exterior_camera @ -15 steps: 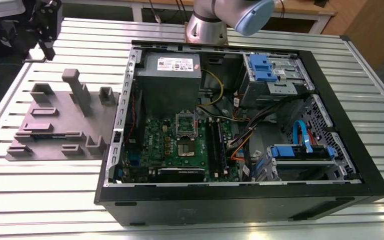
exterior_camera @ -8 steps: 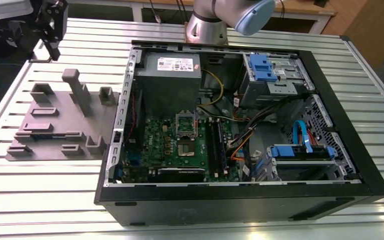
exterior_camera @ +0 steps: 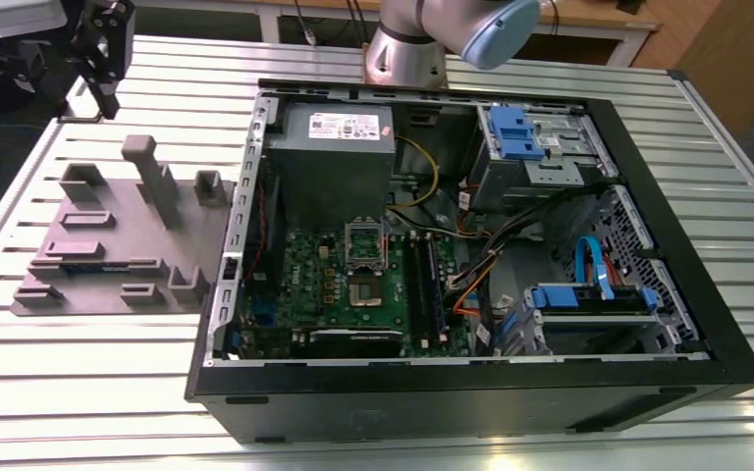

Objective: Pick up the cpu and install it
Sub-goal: 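Pick up the cpu and move it towards the insertion slot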

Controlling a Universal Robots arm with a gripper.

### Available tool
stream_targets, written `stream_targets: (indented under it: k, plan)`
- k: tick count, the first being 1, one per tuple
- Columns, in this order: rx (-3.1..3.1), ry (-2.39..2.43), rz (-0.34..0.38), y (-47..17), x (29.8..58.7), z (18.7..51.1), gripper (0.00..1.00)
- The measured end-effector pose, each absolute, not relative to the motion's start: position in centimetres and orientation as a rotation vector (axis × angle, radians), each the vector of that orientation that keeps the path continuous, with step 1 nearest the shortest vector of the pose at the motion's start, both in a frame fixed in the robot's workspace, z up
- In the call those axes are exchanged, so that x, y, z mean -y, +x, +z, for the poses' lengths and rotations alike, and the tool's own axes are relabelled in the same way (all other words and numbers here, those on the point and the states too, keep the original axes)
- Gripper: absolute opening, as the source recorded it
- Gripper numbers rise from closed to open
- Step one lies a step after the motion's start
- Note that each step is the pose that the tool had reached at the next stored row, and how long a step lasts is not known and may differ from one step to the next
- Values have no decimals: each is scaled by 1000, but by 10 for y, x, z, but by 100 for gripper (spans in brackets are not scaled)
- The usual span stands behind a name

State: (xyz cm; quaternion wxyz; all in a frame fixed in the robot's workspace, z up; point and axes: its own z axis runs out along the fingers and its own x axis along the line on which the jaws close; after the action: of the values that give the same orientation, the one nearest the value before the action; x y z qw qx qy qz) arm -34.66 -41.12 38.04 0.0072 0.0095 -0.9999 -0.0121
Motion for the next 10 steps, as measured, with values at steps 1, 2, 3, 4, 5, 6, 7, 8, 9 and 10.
stream_targets:
  k: [1, 2, 3, 4, 5, 6, 7, 8, 9, 10]
  plan:
    - [3127, 30, -38, -346, 411, 380, 47]
    - [3127, 30, -38, -346, 411, 380, 47]
    - [3127, 30, -38, -345, 411, 380, 47]
    - [3127, 30, -38, -345, 411, 380, 47]
    - [3127, 30, -38, -344, 411, 380, 47]
    - [3127, 30, -38, -343, 411, 380, 47]
    - [3127, 30, -38, -342, 411, 380, 47]
    - [3127, 30, -38, -341, 411, 380, 47]
    - [3127, 30, -38, -340, 411, 380, 47]
    - [3127, 30, -38, -338, 411, 380, 47]
